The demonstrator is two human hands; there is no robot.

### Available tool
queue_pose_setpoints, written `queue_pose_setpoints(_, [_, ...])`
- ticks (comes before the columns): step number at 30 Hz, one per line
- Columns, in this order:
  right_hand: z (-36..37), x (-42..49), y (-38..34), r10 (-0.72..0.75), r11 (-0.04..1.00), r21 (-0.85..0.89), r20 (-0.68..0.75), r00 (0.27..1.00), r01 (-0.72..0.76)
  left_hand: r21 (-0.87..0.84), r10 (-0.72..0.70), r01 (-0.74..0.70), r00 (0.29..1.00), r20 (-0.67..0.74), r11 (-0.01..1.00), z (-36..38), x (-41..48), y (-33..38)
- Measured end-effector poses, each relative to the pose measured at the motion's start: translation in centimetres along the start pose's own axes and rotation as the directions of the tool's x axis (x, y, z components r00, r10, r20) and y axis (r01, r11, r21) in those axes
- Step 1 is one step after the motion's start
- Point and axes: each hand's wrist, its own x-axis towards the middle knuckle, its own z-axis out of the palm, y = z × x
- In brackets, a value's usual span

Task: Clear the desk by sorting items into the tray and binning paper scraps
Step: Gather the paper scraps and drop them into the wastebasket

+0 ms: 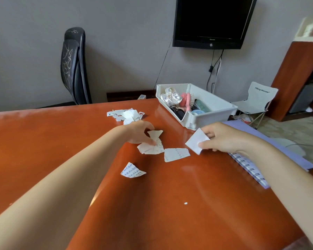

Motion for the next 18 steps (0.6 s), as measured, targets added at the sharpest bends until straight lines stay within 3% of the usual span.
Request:
queue_pose_setpoints(4, [1.3, -0.1, -1.3, -0.056, 0.986, -0.149, 0.152, 0.987, 0.079, -0.04, 0.011, -0.013, 0.999, -0.046, 0.999, 0.3, 0.0, -0.3])
queue_pose_setpoints(8, [3.3, 1.1, -1.5, -0.106, 0.91, -0.386, 0.14, 0.984, 0.153, -0.108, 0.03, -0.046, 0.99, -0.14, 0.993, 0.6, -0.3, -0.3])
queue_pose_setpoints(13, [3.8, 1.8, -1.6, -0.092, 0.905, -0.408, 0.084, 0.992, 0.118, -0.329, -0.002, -0.084, 0.967, -0.255, 0.941, 0.0, -1.2, 0.0])
queue_pose_setpoints(15, [3.7, 1.9, -1.7, -0.057, 0.909, -0.406, 0.092, 0.994, 0.09, -0.409, -0.019, -0.088, 0.968, -0.25, 0.908, -0.6, -1.8, 0.0])
queue_pose_setpoints(18, [3.4, 2.3, -2.3, -0.01, 0.917, -0.395, 0.133, 0.991, 0.062, -0.388, -0.024, -0.052, 0.982, -0.189, 0.92, -1.6, -2.9, -0.3])
